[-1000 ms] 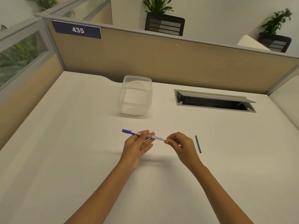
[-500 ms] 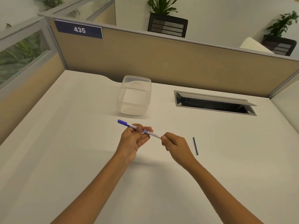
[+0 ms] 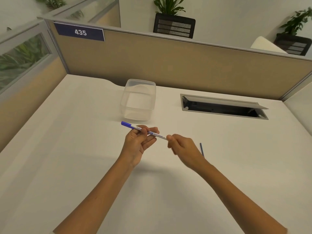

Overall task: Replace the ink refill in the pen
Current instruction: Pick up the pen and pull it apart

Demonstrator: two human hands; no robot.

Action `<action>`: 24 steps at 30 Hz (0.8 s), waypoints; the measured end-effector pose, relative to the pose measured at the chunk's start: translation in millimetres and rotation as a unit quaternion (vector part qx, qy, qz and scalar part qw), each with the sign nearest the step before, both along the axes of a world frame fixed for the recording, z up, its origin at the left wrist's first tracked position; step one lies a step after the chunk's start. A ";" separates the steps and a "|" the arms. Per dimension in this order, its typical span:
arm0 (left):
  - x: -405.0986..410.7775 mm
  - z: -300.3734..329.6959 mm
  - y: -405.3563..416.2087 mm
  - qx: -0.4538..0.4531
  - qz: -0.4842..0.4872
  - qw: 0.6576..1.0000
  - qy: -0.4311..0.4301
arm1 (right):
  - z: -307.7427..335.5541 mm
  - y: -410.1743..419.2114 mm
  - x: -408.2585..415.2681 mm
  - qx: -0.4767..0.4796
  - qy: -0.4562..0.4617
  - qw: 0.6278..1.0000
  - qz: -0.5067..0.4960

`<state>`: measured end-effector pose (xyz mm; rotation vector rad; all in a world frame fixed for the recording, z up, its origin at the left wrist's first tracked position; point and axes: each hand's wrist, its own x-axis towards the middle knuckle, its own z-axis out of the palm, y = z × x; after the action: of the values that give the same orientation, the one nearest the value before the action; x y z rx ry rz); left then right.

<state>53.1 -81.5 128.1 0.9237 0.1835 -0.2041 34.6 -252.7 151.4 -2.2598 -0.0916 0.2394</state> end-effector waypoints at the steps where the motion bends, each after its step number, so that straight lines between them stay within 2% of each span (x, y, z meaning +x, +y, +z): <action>1: 0.2 0.7 -1.5 -0.009 0.004 1.000 0.016 | -4.3 -2.6 1.9 -0.125 -0.093 0.987 0.037; 2: 0.1 1.6 -3.3 -0.018 0.007 0.999 0.031 | -7.0 -5.5 3.9 -0.208 -0.162 0.962 0.066; 4: -0.7 2.7 -7.3 -0.038 0.009 0.998 0.053 | -9.9 -11.9 7.6 -0.245 -0.240 0.933 0.108; 6: -1.6 4.1 -10.4 -0.054 0.009 0.997 0.062 | -10.7 -15.4 10.2 -0.220 -0.258 0.935 0.100; 8: -1.4 5.3 -12.4 -0.057 0.011 0.997 0.056 | -8.4 -11.9 8.7 -0.143 -0.221 0.964 0.048; 10: -0.6 6.5 -14.3 -0.053 0.013 0.998 0.041 | -3.9 -2.2 5.2 -0.014 -0.118 0.993 -0.020; 12: -0.2 7.2 -16.0 -0.046 0.010 0.999 0.024 | 3.1 2.4 5.3 0.130 0.027 0.985 -0.110; 13: -0.4 7.0 -16.6 -0.041 0.008 0.999 0.015 | 5.1 1.1 7.1 0.212 0.132 0.957 -0.146; 15: -1.6 6.7 -16.9 -0.029 0.005 1.000 -0.004 | 7.9 -5.4 10.9 0.376 0.335 0.846 -0.174; 16: -2.4 6.6 -16.9 -0.024 0.005 1.000 -0.009 | 9.1 -8.8 11.7 0.416 0.381 0.807 -0.175; 17: -3.2 6.5 -17.3 -0.022 0.006 1.000 -0.010 | 11.0 -10.3 11.3 0.426 0.393 0.797 -0.171; 18: -4.1 6.8 -17.9 -0.023 0.010 1.000 -0.008 | 12.0 -10.3 10.8 0.404 0.373 0.819 -0.163; 19: -4.8 7.2 -18.7 -0.025 0.016 1.000 -0.002 | 12.9 -8.8 9.4 0.339 0.312 0.876 -0.146; 20: -5.3 7.8 -19.4 -0.029 0.023 0.999 0.005 | 12.6 -7.5 6.9 0.227 0.213 0.943 -0.113; 21: -5.7 8.2 -20.1 -0.033 0.029 0.999 0.013 | 12.8 -6.9 5.1 0.083 0.090 0.990 -0.070; 22: -5.8 8.4 -20.5 -0.039 0.035 0.998 0.023 | 9.4 -9.2 5.5 -0.061 -0.035 0.997 -0.021; 23: -6.0 8.7 -20.6 -0.046 0.039 0.998 0.031 | 5.9 -13.4 6.6 -0.173 -0.128 0.976 0.028; 24: -6.1 9.2 -20.8 -0.052 0.040 0.997 0.039 | 5.0 -18.7 8.1 -0.237 -0.193 0.950 0.068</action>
<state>47.0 -102.3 137.3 0.8031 0.2787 -0.1741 42.7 -271.4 156.4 -2.7593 -0.4390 -0.1315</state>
